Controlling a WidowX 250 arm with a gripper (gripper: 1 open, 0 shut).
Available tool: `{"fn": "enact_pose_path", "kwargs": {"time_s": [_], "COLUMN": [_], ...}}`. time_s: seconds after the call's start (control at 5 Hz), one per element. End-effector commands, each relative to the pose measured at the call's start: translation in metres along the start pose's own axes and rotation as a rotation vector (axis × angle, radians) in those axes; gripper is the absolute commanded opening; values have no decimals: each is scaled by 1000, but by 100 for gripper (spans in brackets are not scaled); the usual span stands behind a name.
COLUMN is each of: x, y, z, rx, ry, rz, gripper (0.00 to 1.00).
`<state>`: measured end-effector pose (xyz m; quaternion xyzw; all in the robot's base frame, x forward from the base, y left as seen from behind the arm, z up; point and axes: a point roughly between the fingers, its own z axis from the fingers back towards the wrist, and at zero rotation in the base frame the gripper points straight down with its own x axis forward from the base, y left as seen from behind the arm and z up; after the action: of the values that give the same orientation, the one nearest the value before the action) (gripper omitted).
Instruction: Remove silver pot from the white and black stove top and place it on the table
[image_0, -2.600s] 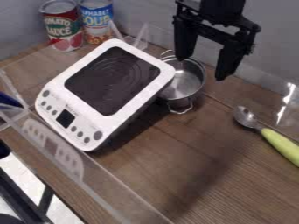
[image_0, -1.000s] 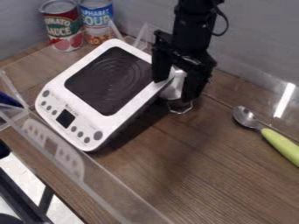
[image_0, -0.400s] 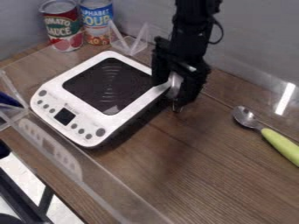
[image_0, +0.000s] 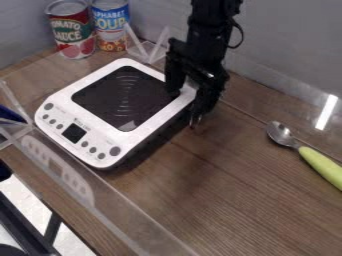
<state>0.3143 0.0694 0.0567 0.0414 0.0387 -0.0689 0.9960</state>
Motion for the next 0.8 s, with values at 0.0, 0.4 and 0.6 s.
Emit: {"fn": "enact_pose_path", "kwargs": {"time_s": [0.0, 0.4, 0.6], "x": [4, 5, 5], "y": [19, 31, 39], "z": [8, -1, -3], "rx": [40, 64, 79], "ry": [-38, -31, -31], "rz": [23, 37, 43], "gripper": [100, 100, 100]}}
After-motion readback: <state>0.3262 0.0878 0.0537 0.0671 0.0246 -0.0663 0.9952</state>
